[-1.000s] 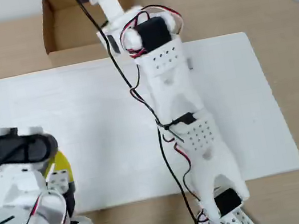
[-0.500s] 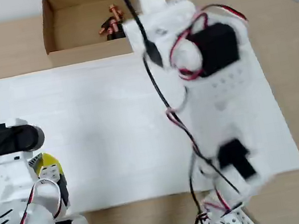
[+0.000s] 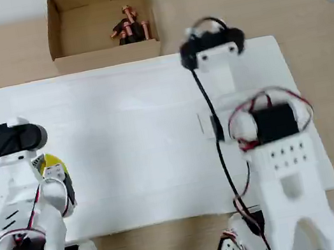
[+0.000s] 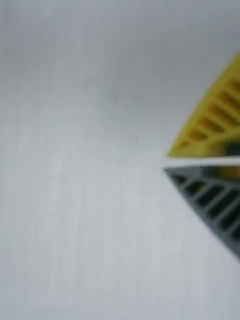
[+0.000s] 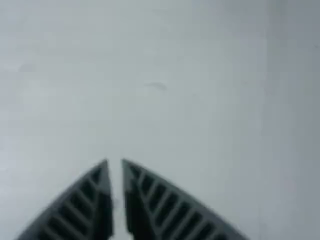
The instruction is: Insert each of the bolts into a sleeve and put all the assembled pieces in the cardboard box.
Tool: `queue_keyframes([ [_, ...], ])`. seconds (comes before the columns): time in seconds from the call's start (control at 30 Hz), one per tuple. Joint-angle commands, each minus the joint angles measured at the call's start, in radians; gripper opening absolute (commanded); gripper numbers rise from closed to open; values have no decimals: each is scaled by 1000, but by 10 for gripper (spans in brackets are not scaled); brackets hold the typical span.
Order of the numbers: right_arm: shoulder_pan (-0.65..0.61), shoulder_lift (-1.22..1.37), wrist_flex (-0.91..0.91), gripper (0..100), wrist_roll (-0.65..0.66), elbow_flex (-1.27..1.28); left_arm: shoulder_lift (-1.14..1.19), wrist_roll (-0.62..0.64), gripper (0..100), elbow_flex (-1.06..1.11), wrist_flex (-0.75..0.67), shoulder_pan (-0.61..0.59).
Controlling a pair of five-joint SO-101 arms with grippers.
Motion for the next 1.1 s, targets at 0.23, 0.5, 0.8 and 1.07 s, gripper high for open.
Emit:
queue_keyframes([
  [0.23,25,-392,-315,10,40,613,-5,3,9,158,-34,-38],
  [0.5,30,-730,-411,10,147,874,-5,3,9,256,-34,-37],
  [0.8,31,-1118,-385,10,152,1168,-5,3,9,385,-38,-38],
  [1.07,30,-1147,-391,10,149,1182,-5,126,9,483,-78,-98],
])
